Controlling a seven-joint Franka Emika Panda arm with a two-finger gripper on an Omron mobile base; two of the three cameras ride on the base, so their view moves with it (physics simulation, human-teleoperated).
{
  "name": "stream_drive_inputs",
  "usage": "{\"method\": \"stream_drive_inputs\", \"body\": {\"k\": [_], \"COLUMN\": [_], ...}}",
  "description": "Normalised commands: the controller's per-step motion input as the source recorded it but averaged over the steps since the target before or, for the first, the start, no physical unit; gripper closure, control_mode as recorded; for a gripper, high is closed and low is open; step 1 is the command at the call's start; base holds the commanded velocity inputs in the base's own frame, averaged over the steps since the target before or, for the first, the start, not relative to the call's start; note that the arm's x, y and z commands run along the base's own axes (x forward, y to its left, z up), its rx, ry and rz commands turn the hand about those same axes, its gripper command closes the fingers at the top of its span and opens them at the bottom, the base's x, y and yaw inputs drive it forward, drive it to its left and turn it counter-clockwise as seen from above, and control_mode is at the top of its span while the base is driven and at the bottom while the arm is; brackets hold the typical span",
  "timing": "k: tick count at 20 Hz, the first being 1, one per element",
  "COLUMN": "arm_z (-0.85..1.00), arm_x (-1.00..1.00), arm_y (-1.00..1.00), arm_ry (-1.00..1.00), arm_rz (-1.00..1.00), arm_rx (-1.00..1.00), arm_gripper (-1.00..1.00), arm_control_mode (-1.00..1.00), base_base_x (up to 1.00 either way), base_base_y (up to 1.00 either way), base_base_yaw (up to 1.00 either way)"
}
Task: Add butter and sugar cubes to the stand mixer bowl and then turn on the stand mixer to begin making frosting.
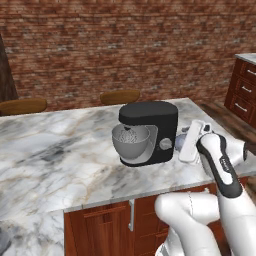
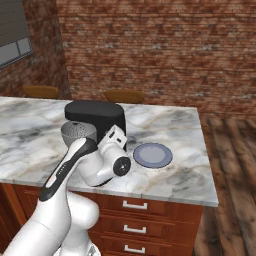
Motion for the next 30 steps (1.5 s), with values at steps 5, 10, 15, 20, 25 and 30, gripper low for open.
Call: {"method": "stream_drive_inputs", "body": {"k": [5, 10, 15, 20, 25, 30], "arm_z": [-0.5, -0.47, -0.43, -0.39, -0.49, -0.56], "arm_x": [0.5, 0.12, 0.0, 0.02, 0.07, 0.02], "arm_y": [0.0, 0.05, 0.25, 0.56, 0.56, 0.29], "arm_ry": [0.04, 0.1, 0.04, 0.0, 0.0, 0.0], "arm_rz": [-0.12, -0.11, -0.08, -0.06, -0.06, -0.08], "arm_rx": [-0.02, -0.02, -0.03, -0.03, -0.04, -0.04], "arm_gripper": [-1.0, -1.0, -1.0, -1.0, -1.0, -1.0], "arm_control_mode": [-1.0, -1.0, -1.0, -1.0, -1.0, -1.0], "base_base_x": [0.0, 0.0, 0.0, 0.0, 0.0, 0.0], "base_base_y": [0.0, 0.0, 0.0, 0.0, 0.0, 0.0], "base_base_yaw": [0.0, 0.0, 0.0, 0.0, 0.0, 0.0]}}
